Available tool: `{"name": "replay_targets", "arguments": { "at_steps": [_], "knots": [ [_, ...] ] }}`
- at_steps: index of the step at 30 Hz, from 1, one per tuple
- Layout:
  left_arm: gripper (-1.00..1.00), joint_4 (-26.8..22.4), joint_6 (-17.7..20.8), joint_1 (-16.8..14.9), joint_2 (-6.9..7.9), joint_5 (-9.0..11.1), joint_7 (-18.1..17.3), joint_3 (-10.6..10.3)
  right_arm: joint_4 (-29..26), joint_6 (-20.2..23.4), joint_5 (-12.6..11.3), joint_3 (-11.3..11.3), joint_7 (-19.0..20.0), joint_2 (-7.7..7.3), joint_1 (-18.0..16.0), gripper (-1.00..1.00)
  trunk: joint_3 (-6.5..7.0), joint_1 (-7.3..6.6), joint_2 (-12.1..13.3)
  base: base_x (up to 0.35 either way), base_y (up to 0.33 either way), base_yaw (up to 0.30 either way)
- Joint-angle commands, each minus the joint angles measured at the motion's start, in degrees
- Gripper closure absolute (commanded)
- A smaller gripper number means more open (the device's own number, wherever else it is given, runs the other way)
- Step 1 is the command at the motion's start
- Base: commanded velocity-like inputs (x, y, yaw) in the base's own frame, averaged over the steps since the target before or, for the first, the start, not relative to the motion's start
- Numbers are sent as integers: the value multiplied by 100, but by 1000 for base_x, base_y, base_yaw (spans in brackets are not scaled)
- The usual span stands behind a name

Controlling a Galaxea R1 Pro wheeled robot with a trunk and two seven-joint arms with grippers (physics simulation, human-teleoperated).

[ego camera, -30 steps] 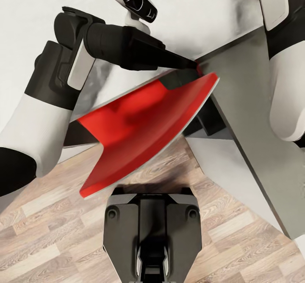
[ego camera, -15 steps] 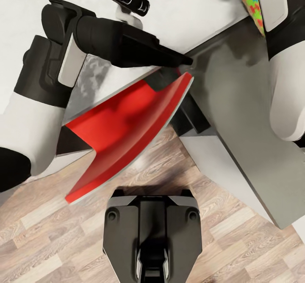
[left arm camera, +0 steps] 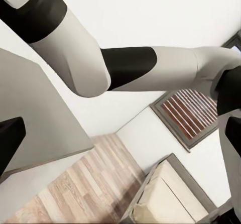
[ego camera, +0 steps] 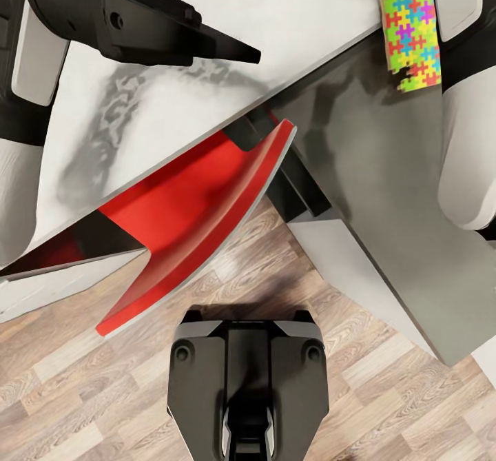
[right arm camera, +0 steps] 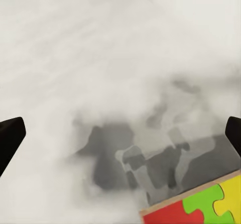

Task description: Put all the toys in the child's room - the three board games (two on the bed and one on the table), the two jigsaw puzzles on the table, and the tennis ball on the table - inside the toy box on the table in the child's room.

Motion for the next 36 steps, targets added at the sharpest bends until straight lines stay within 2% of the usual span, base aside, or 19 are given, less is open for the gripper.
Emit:
{"name": "replay_targets", "arguments": {
  "at_steps": [1, 14, 24, 36],
  "knots": [
    [-100, 0, 61, -6, 12, 9, -26, -27, -7, 19, -62, 26, -55, -7, -5, -100, -2, 4, -9, 0, 0, -5],
    [-100, -6, 61, -14, 74, 35, -26, -165, -12, 59, -76, 19, -58, -17, -3, -100, 102, 4, -9, 0, 0, -1],
    [-100, -9, 61, -15, 161, 35, -26, -195, -7, 208, -82, 19, -43, -19, 4, -100, 192, 4, -9, 0, 0, 0],
    [-100, -23, 61, -8, 178, 35, -26, -227, -11, 248, -69, 22, -42, -14, 189, -100, 216, 4, -9, 0, 0, 0]
  ]
}}
